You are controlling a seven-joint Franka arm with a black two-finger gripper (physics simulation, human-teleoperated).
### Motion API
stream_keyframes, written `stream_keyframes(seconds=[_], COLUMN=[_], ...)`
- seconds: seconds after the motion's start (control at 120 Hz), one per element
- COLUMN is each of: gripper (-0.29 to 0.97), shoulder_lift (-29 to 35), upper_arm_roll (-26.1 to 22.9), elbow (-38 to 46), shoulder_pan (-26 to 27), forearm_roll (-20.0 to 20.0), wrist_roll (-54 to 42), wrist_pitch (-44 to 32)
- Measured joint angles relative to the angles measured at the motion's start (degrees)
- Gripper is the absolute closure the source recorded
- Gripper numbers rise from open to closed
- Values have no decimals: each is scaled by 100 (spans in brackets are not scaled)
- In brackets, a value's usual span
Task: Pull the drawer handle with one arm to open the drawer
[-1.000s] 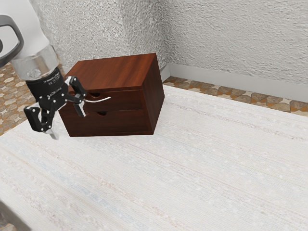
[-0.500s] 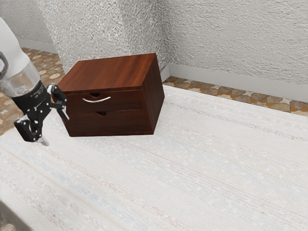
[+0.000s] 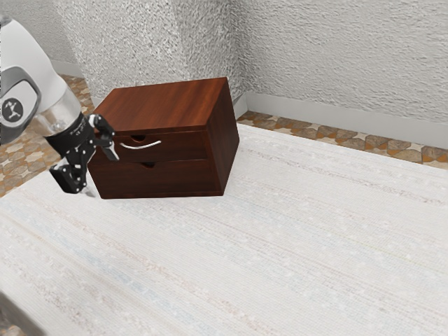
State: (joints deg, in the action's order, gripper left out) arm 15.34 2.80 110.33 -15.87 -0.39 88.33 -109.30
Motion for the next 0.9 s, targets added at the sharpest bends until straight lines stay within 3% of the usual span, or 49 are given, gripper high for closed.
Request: stream_keyframes(seconds=[0.9], gripper=[0], shoulder_lift=[-1763], upper_arm_roll=[54], elbow=[-1438], shoulder_pan=[-296], forearm_roll=[-7], wrist_roll=[-48], wrist_pitch=[-511])
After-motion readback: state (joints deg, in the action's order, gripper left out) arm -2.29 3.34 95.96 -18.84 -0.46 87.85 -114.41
